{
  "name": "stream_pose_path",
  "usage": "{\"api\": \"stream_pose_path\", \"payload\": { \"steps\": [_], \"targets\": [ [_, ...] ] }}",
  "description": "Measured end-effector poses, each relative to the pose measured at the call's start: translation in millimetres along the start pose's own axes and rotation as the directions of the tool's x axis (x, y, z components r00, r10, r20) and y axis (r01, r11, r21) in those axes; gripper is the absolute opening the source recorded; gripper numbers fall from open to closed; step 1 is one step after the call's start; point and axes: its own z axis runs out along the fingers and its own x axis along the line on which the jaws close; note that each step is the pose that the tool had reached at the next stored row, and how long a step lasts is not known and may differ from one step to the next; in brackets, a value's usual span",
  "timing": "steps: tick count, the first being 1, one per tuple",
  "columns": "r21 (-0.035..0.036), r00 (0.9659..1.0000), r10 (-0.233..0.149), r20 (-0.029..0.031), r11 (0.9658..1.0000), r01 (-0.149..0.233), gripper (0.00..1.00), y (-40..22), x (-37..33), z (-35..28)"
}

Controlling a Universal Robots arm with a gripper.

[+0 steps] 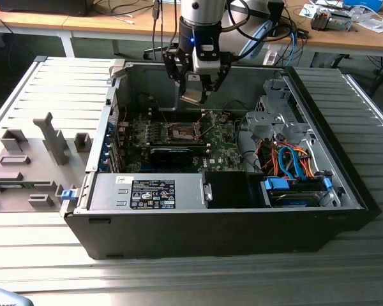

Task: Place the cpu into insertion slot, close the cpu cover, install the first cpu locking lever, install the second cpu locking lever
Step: 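Place the cpu into insertion slot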

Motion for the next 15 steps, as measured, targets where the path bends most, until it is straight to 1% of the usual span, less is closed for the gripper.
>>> {"api": "stream_pose_path", "payload": {
  "steps": [11, 13, 14, 15],
  "targets": [
    [-0.0001, 0.9993, 0.037, 0.0014, 0.9993, -0.037, 0.55, 0.0, 0.0, 0.4],
    [0.0014, 0.9991, 0.042, 0.0026, 0.9991, -0.042, 0.55, 0.1, 0.0, 0.7],
    [0.0078, 0.9989, 0.046, 0.0057, 0.9989, -0.046, 0.55, 0.0, 0.1, 0.7],
    [0.0259, 0.9987, 0.048, 0.0149, 0.9985, -0.049, 0.55, 0.0, 0.0, 0.6]
  ]
}}
